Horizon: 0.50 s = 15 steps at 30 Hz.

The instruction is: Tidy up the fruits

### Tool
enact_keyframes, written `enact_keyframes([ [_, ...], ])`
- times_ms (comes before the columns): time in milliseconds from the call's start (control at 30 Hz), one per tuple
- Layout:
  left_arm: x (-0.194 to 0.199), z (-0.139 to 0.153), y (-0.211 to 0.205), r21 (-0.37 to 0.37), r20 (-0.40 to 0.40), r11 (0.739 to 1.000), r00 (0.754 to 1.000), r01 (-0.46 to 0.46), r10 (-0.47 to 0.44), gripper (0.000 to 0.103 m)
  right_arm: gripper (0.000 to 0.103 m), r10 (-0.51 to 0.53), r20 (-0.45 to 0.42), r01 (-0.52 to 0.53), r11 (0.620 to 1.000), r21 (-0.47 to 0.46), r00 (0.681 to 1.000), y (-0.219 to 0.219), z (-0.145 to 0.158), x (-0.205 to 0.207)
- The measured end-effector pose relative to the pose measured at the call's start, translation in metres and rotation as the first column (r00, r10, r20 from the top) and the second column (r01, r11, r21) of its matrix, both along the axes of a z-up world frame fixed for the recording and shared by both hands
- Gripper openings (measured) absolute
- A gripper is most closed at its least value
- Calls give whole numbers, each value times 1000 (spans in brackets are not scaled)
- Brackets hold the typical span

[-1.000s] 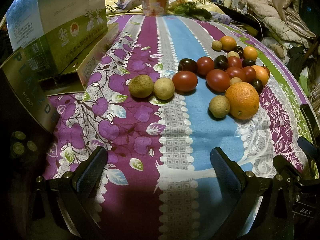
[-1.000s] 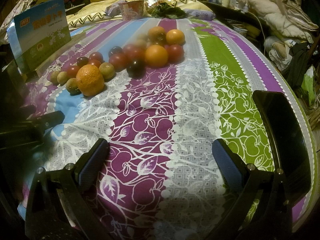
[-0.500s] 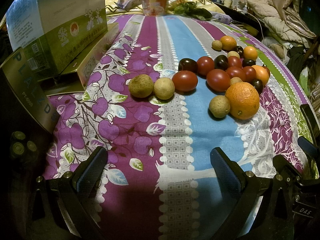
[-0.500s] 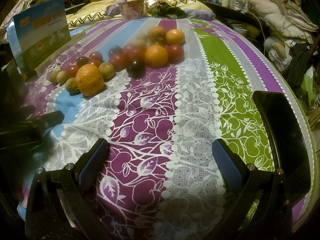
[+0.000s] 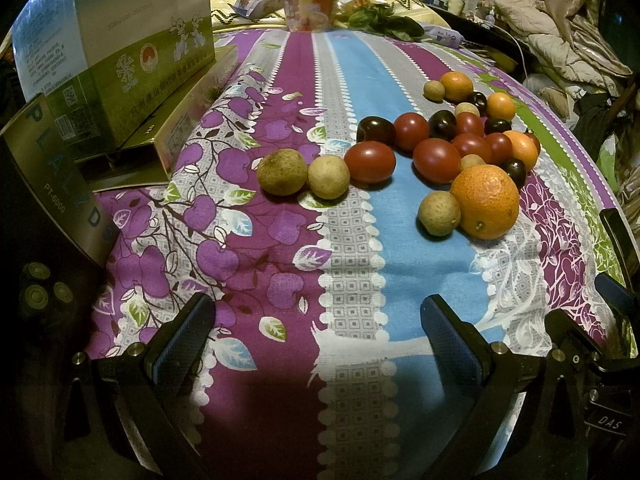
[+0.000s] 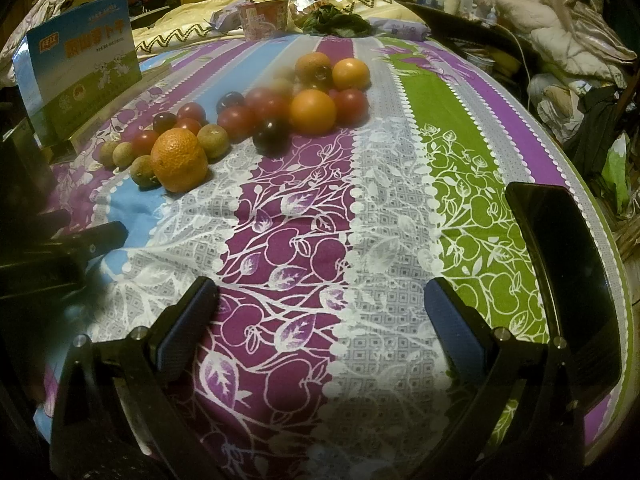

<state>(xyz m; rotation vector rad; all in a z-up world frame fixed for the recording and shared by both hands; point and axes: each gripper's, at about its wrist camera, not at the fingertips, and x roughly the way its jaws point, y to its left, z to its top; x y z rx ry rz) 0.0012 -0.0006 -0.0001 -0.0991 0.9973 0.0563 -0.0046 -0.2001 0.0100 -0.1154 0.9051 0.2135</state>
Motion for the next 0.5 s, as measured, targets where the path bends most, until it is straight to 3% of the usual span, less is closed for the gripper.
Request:
enact_keyframes([
  [333, -6, 2, 3, -4, -5, 1000, 1000, 9, -9, 103, 103, -1, 5, 1, 1000, -11, 1000, 0, 2, 0],
  [500, -13, 11, 20, -116, 25, 993, 999, 26, -23, 103, 103, -1, 6, 1, 1000, -13, 1000, 1, 2, 0],
])
